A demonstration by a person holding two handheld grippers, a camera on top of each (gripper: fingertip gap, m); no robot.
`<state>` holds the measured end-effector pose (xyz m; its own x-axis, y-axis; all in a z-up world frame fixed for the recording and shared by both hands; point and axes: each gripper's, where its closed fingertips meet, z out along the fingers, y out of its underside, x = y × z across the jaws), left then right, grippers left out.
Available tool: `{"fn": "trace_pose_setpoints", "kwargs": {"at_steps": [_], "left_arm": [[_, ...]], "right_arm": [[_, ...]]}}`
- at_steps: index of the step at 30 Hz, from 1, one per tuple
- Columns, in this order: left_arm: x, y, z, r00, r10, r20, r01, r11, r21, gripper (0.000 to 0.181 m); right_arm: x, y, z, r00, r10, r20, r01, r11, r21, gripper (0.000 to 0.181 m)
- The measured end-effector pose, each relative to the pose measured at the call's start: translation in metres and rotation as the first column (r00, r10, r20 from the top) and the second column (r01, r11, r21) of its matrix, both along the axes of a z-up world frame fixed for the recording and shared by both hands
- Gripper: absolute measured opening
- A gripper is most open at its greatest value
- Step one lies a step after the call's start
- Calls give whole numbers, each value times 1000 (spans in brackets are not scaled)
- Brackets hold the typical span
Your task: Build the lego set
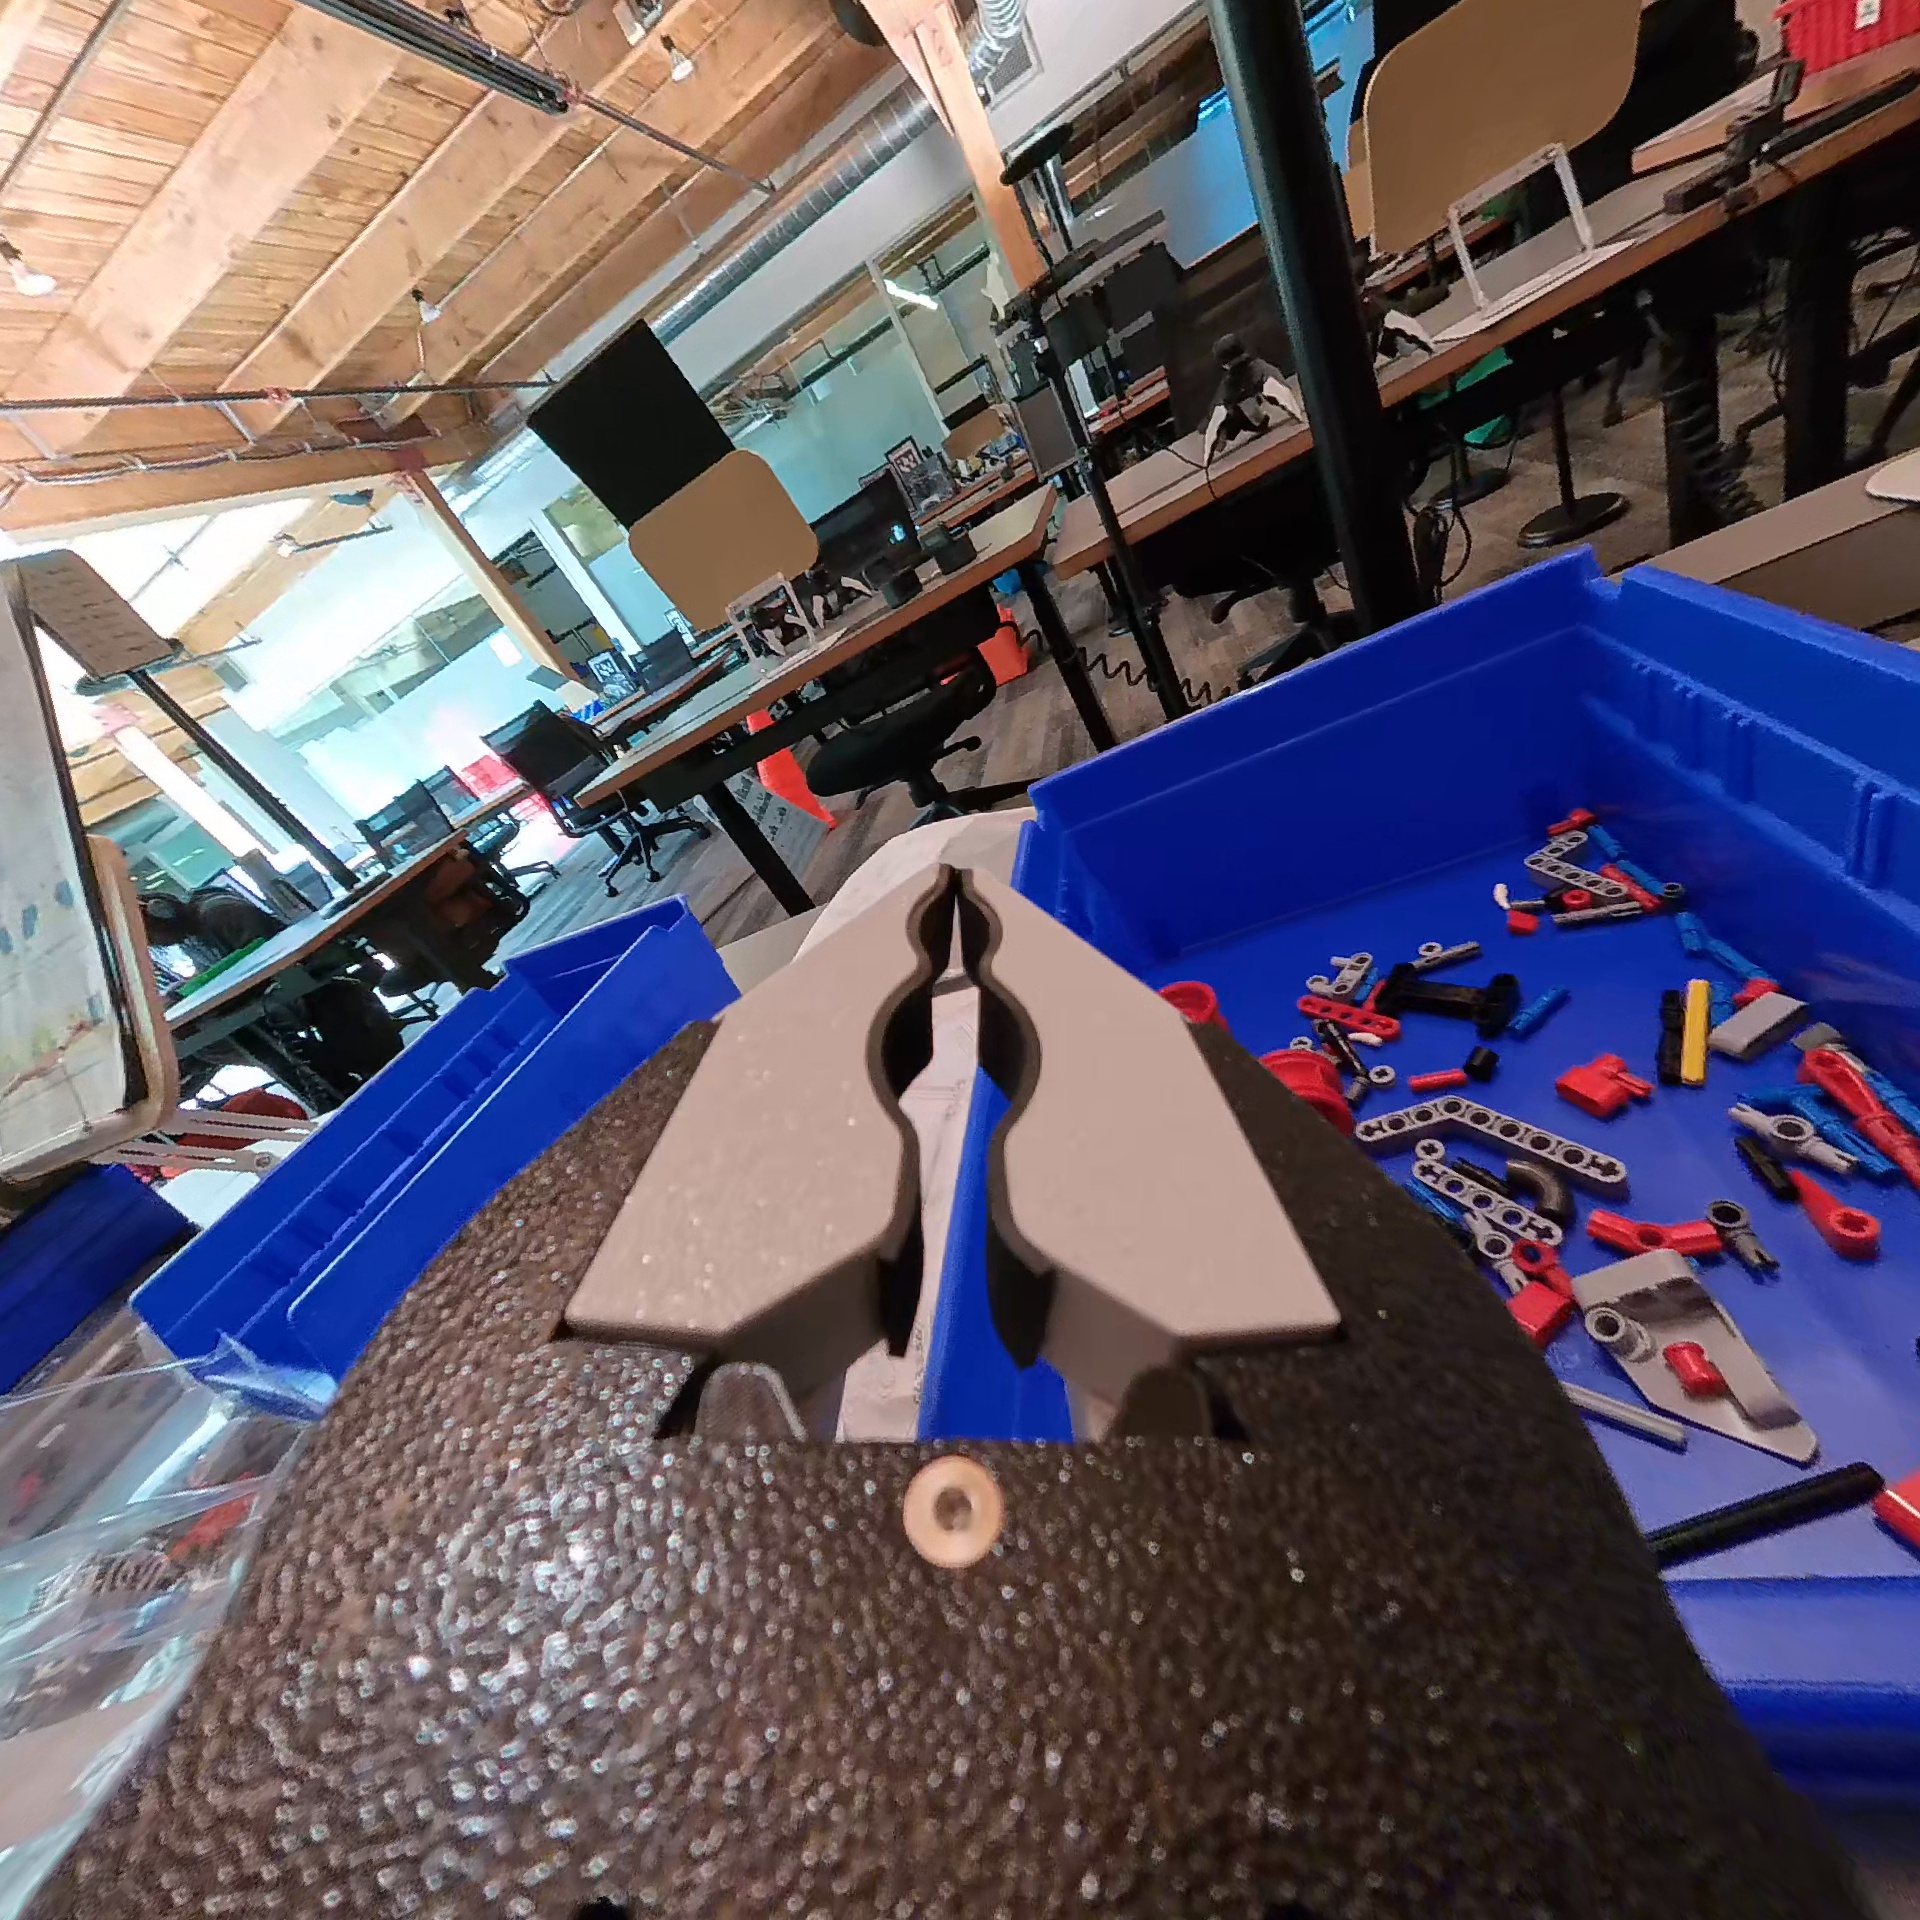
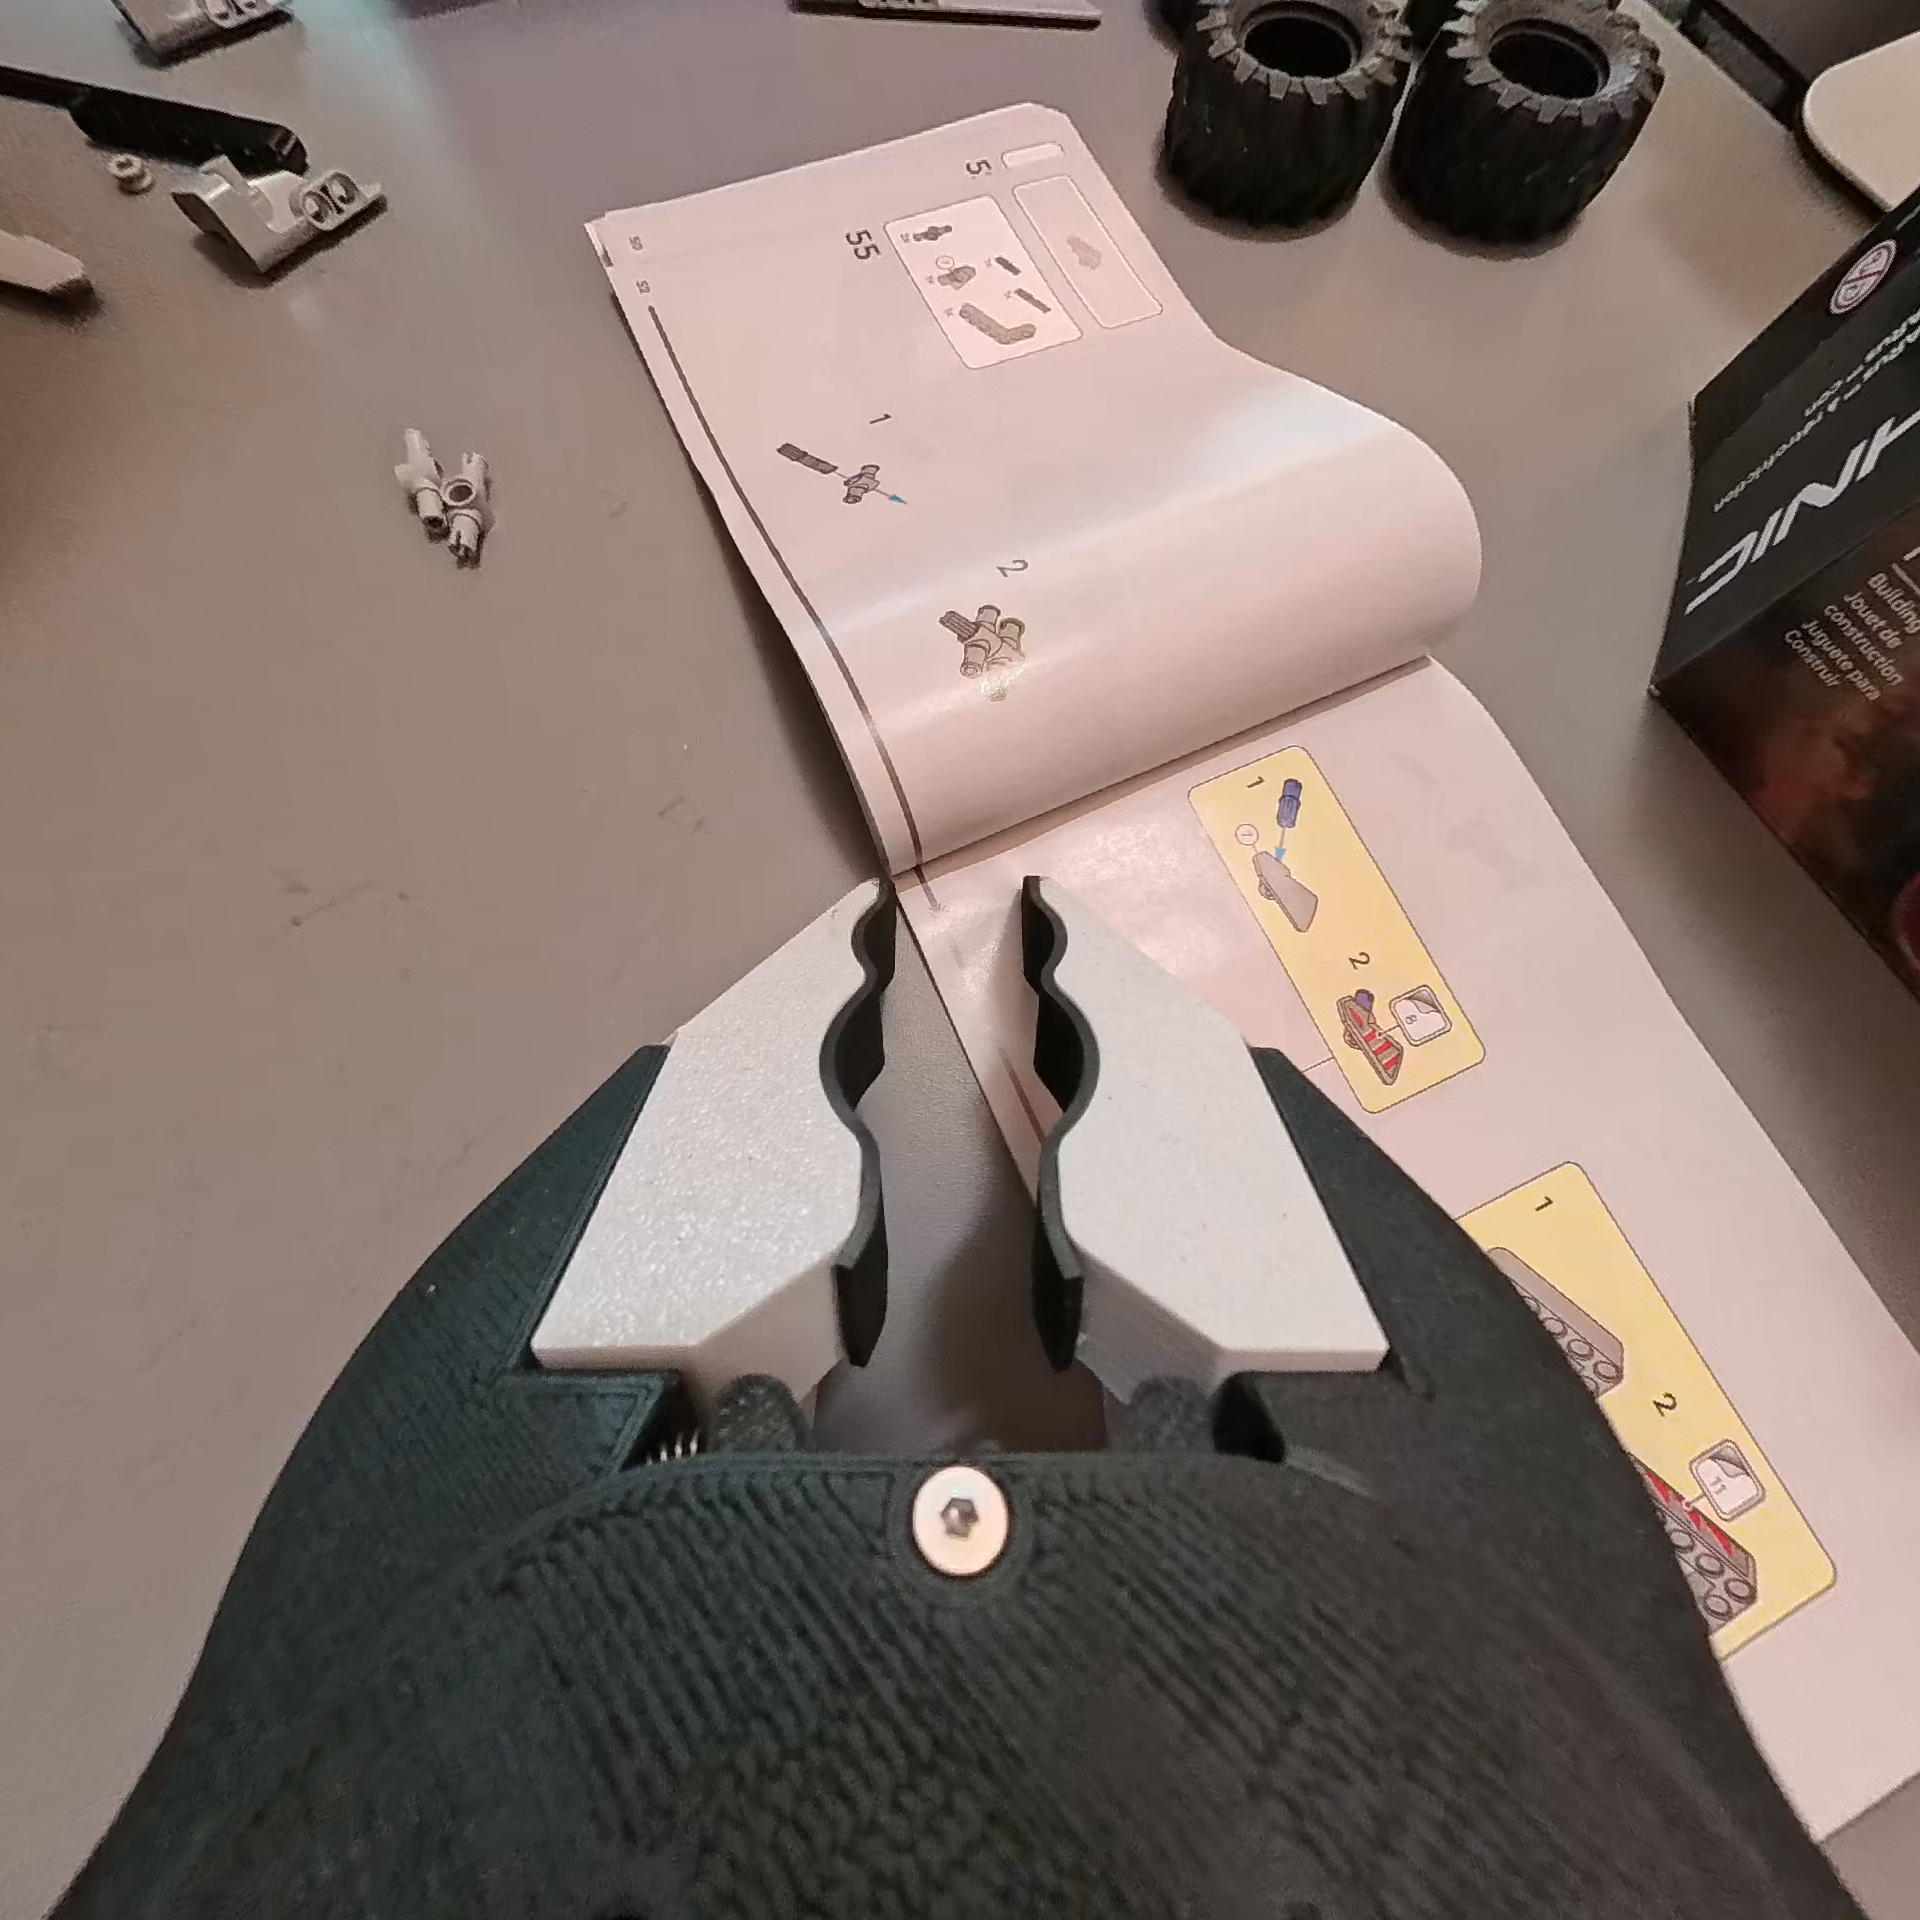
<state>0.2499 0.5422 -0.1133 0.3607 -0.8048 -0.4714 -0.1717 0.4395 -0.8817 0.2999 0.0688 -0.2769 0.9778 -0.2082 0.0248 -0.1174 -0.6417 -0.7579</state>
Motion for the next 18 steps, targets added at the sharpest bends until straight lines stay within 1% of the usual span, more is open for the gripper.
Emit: {"fn": "trace_pose_setpoints", "kwargs": {"at_steps": [8, 18], "left_arm": [[0, 5, -6, 1000, -5, -13, 4, 999, -36, 0], [-5, 14, -7, 999, 30, -37, -30, 1000, -10, 0]], "right_arm": [[0, 0, 0, 1000, 0, -9, 0, 1000, 3, 23], [0, 0, 0, 1000, 0, 2, 0, 1000, -1, 23]]}}
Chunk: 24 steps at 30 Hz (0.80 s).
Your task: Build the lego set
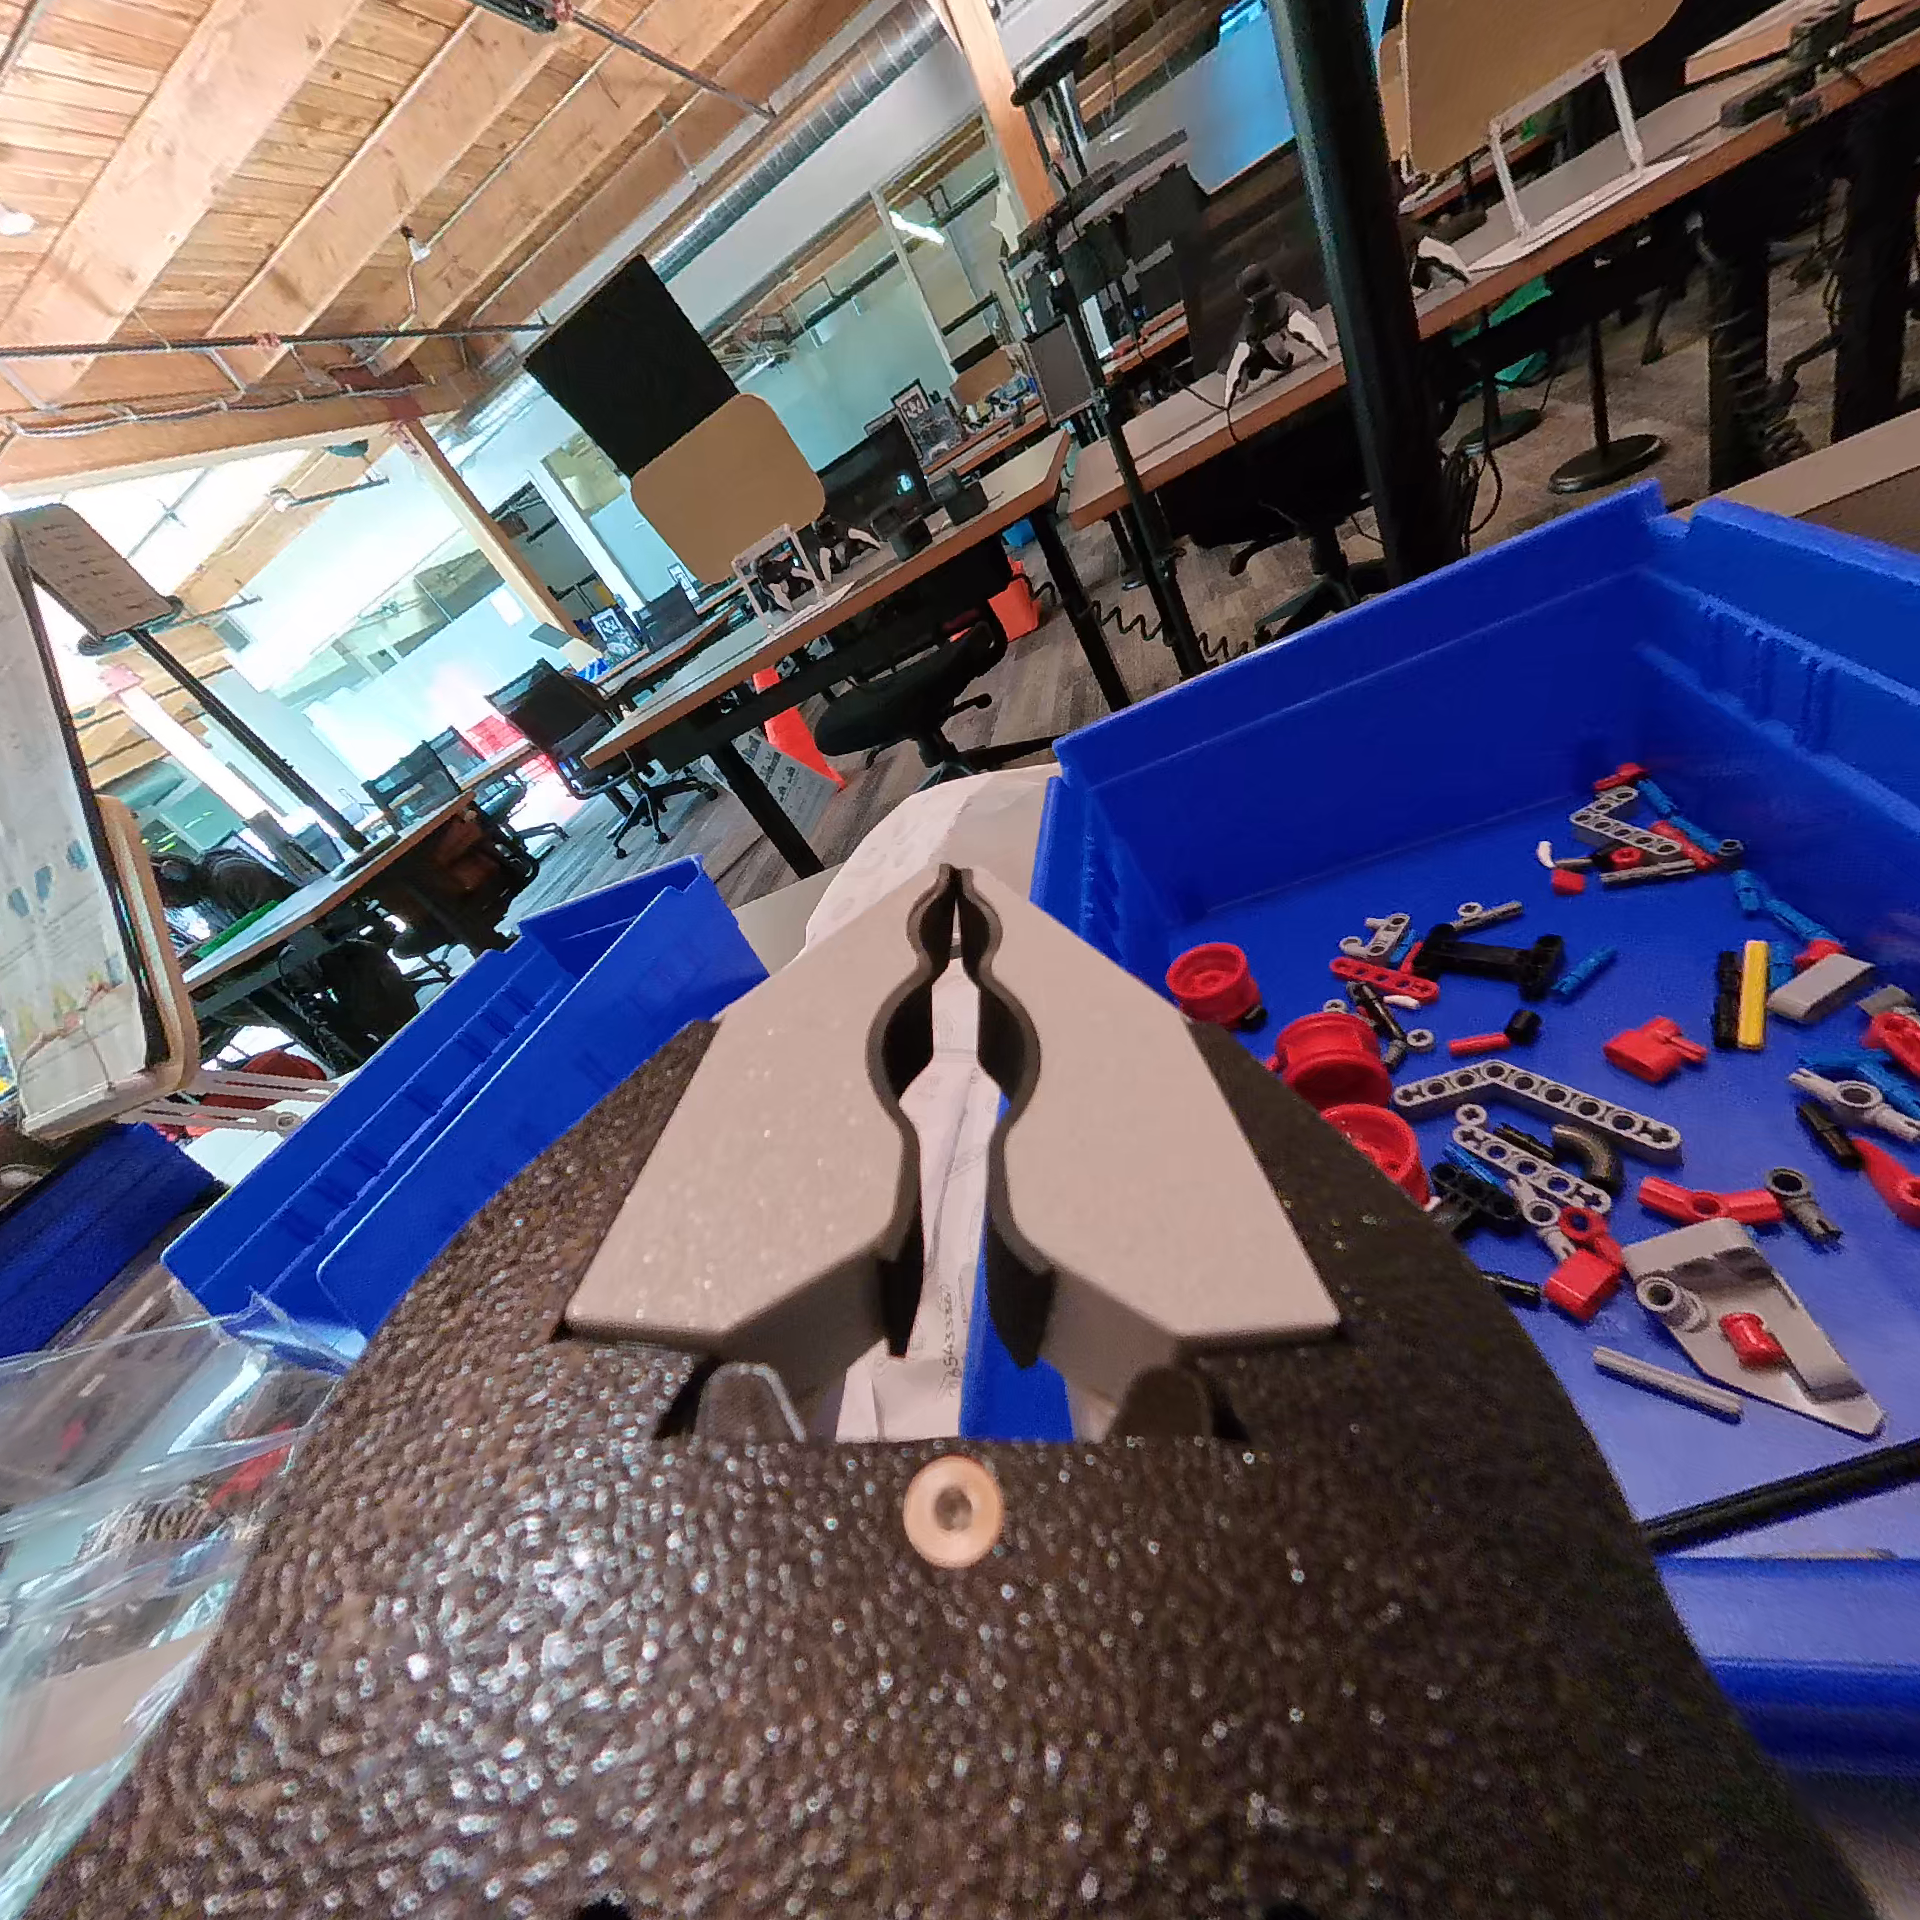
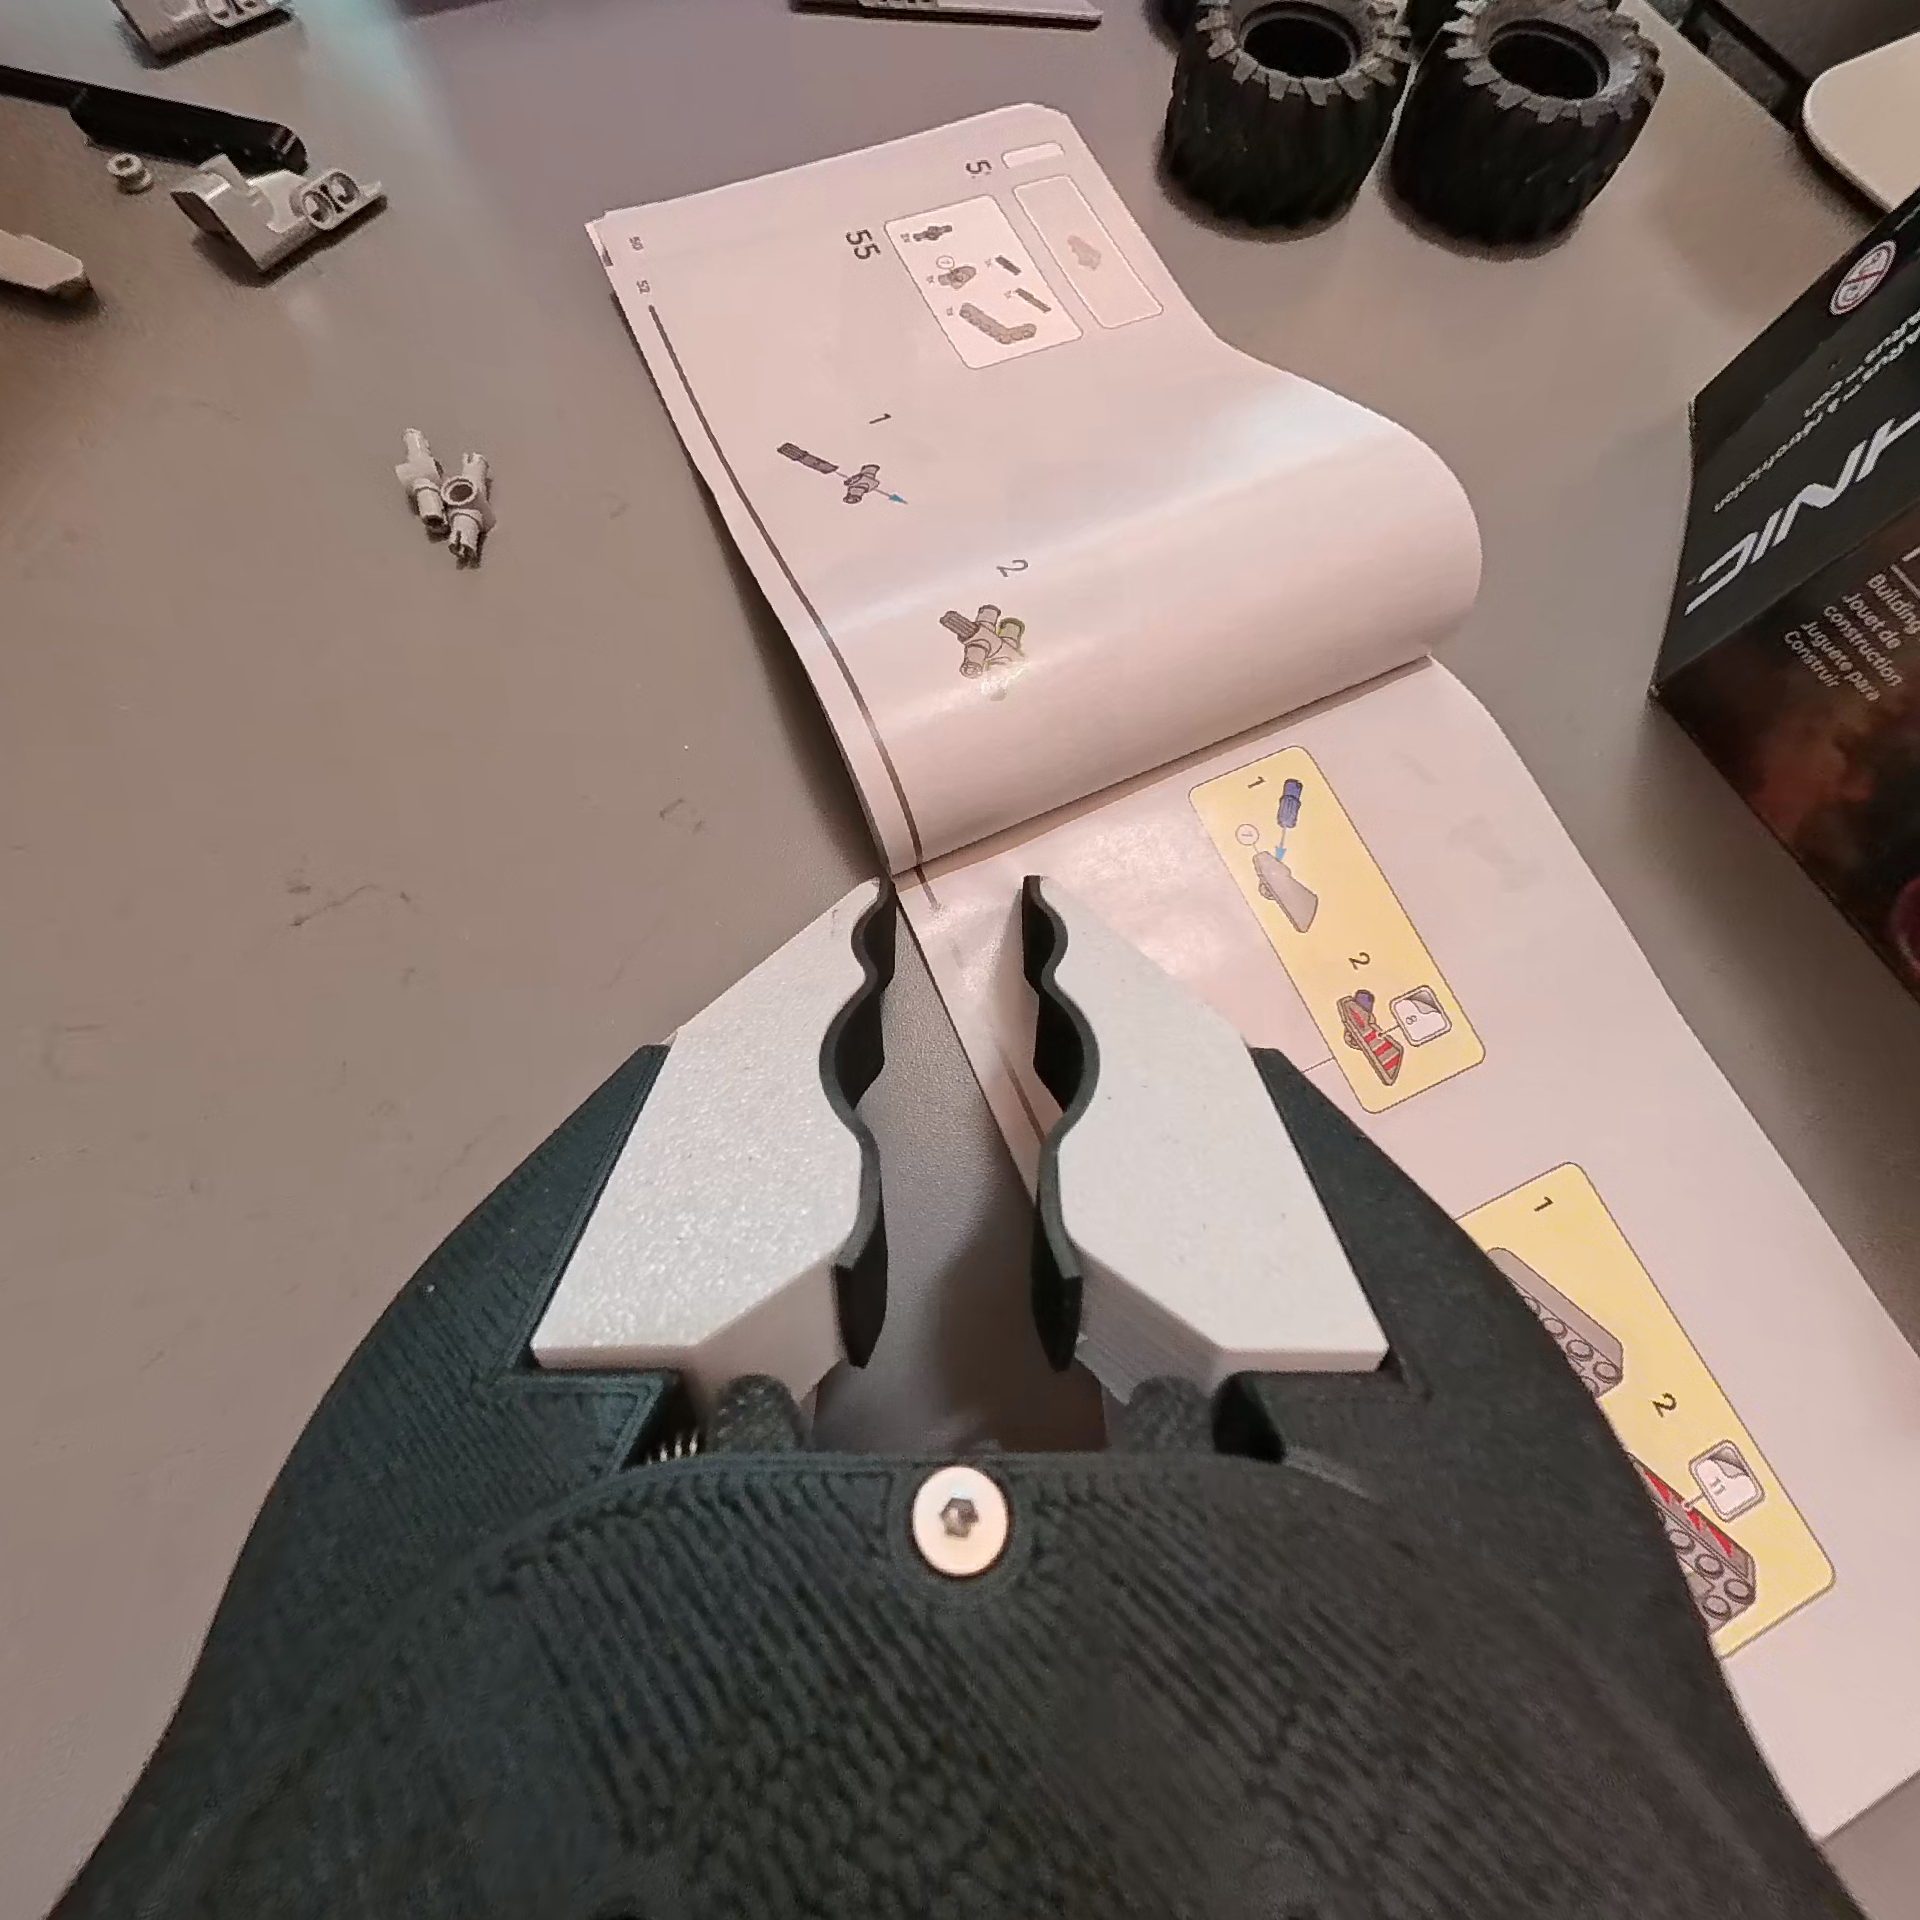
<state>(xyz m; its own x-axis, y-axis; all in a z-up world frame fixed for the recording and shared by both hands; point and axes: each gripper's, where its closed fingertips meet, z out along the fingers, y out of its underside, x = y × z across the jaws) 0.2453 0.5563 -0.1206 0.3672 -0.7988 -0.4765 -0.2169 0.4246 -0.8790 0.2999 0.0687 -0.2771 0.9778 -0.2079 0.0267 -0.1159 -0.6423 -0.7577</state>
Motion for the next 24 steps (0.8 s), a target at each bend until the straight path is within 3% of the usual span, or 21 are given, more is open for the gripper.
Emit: {"fn": "trace_pose_setpoints", "kwargs": {"at_steps": [11, 15, 17, 20, 24], "left_arm": [[4, -1, -14, 998, -24, -59, 22, 999, -41, 0], [13, -14, -29, 986, -121, -117, 108, 988, -114, 0], [17, -25, -45, 958, -186, -217, 158, 977, -140, 0], [15, -37, -81, 866, -270, -421, 196, 958, -212, 4], [7, -42, -105, 754, -295, -586, 193, 954, -231, 3]], "right_arm": [[0, 0, 0, 1000, 0, -7, 0, 1000, 2, 23], [0, 0, 0, 1000, 0, -11, 0, 1000, 3, 23], [0, 0, 0, 1000, 0, -10, 0, 1000, 3, 23], [0, 0, 0, 1000, 0, -23, 0, 1000, 7, 23], [0, 0, 1, 999, 3, -33, -3, 1000, 10, 24]]}}
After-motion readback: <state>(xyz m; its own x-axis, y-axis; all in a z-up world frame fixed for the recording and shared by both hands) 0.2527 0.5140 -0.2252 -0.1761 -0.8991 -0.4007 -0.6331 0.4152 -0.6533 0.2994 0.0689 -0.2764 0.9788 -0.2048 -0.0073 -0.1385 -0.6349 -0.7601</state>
